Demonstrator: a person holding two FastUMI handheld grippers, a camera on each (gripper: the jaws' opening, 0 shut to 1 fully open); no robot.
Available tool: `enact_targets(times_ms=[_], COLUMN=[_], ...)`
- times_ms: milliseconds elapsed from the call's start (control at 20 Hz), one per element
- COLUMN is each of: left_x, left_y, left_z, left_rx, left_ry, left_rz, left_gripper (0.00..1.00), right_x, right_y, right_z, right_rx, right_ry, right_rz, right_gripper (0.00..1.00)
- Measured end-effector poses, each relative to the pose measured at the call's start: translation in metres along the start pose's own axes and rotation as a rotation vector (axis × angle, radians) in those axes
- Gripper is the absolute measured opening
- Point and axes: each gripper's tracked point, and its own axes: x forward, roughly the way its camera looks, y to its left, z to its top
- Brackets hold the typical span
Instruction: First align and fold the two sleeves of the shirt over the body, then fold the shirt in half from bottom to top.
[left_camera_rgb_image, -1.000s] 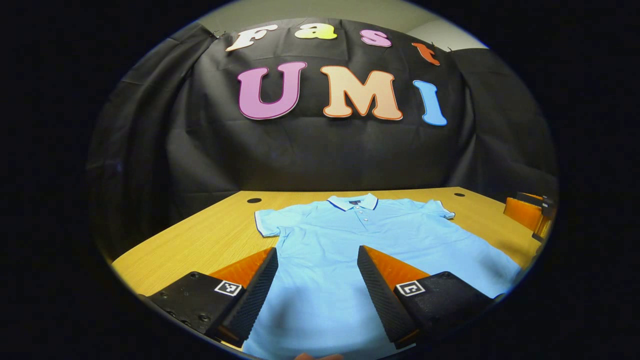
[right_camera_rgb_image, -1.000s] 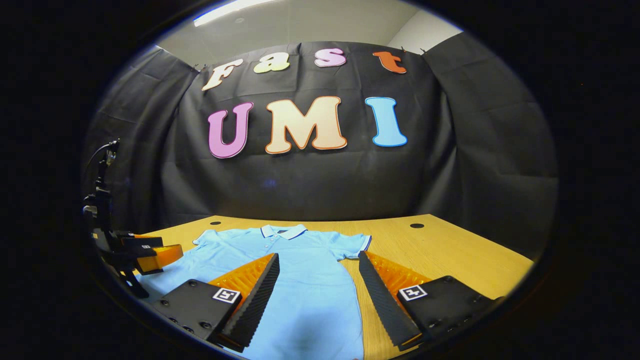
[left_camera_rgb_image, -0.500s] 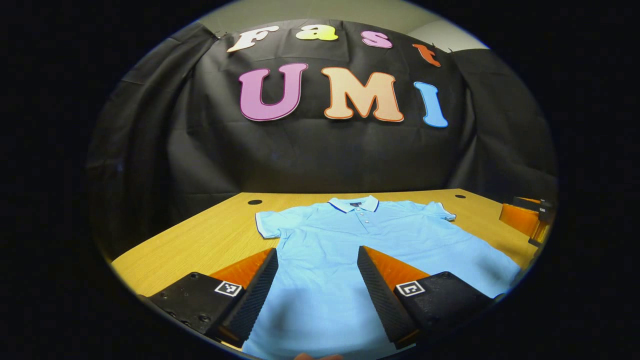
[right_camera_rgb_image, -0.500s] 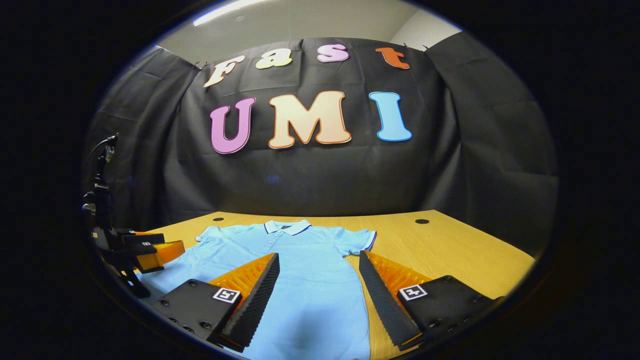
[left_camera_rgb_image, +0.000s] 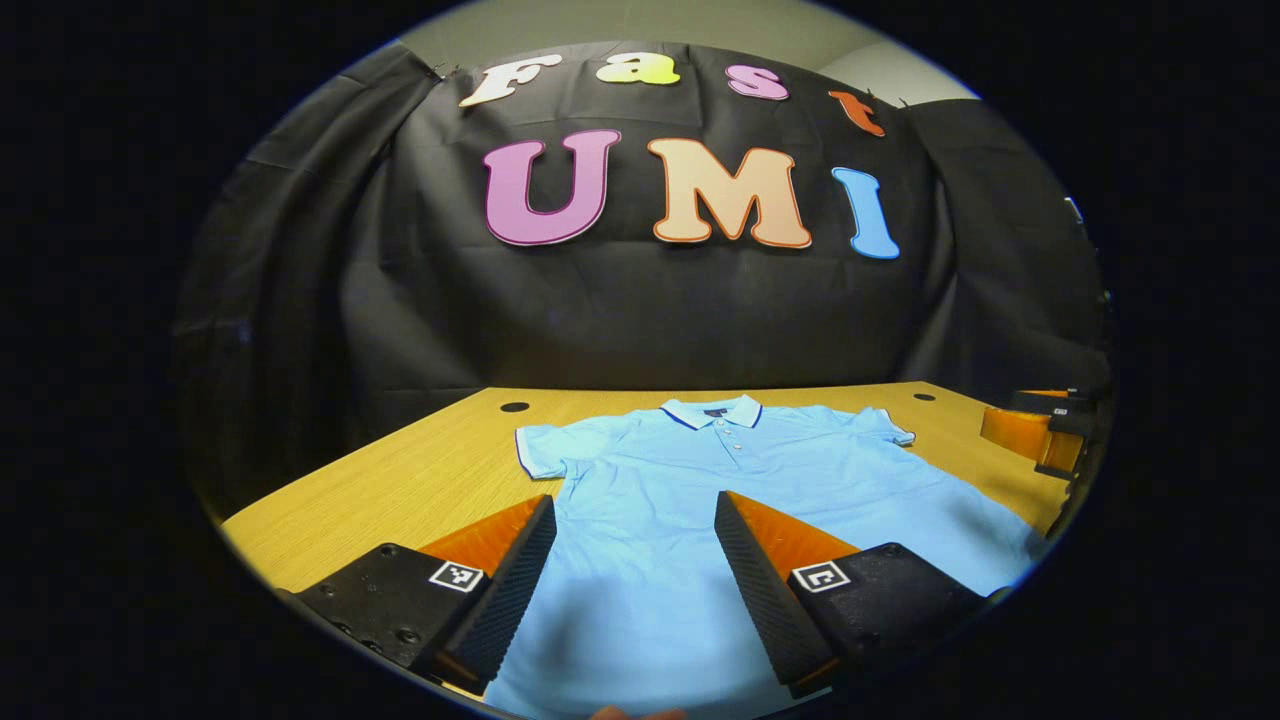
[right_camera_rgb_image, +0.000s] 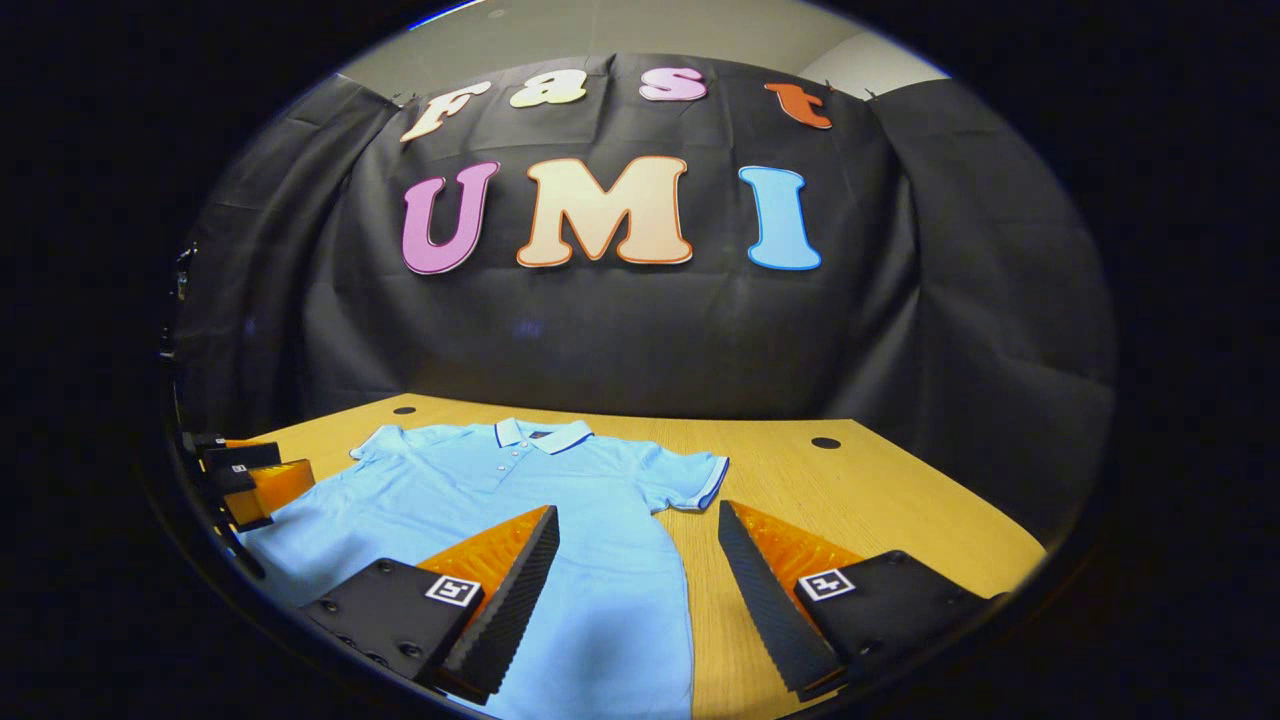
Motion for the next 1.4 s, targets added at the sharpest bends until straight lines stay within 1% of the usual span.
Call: enact_targets(times_ms=[100,200,450,600,700,850,900,950,1000,1100,1200,1250,1300,1400], left_x=[-0.001,-0.002,-0.002,-0.003,-0.002,-0.002,-0.002,-0.002,-0.002,-0.001,-0.002,-0.001,-0.001,-0.002], left_y=[0.0,-0.001,0.0,-0.001,-0.002,-0.002,-0.003,-0.003,-0.002,-0.003,-0.003,-0.003,-0.002,-0.003], left_z=[0.001,0.001,0.002,0.004,0.003,0.003,0.002,0.002,0.003,0.004,0.003,0.002,0.003,0.004], left_rx=[0.0,0.005,0.012,0.014,0.015,0.013,0.012,0.011,0.013,0.014,0.014,0.014,0.014,0.013], left_ry=[-0.005,-0.013,-0.019,-0.025,-0.024,-0.025,-0.025,-0.024,-0.023,-0.022,-0.022,-0.022,-0.022,-0.026], left_rz=[-0.004,-0.007,-0.009,-0.014,-0.016,-0.023,-0.026,-0.027,-0.028,-0.029,-0.03,-0.03,-0.029,-0.029], left_gripper=[0.95,0.95,0.95,0.95,0.96,0.96,0.96,0.96,0.95,0.96,0.96,0.95,0.95,0.96], right_x=[0.013,0.031,0.088,0.129,0.157,0.193,0.203,0.212,0.219,0.23,0.238,0.239,0.241,0.245], right_y=[-0.004,-0.01,-0.025,-0.039,-0.053,-0.07,-0.073,-0.075,-0.075,-0.072,-0.074,-0.074,-0.073,-0.069], right_z=[0.006,0.013,0.023,0.027,0.019,0.0,-0.007,-0.017,-0.027,-0.041,-0.053,-0.056,-0.059,-0.063], right_rx=[0.023,0.026,0.059,0.106,0.105,0.094,0.088,0.077,0.065,0.037,0.023,0.03,0.047,0.085], right_ry=[0.025,0.048,0.145,0.215,0.274,0.349,0.373,0.398,0.422,0.455,0.468,0.474,0.48,0.489], right_rz=[0.014,0.021,0.04,0.018,-0.016,-0.062,-0.071,-0.08,-0.083,-0.08,-0.091,-0.094,-0.096,-0.085], right_gripper=[1.0,0.99,0.99,0.98,0.98,0.96,0.96,0.98,0.96,0.98,0.96,0.98,0.96,0.96])
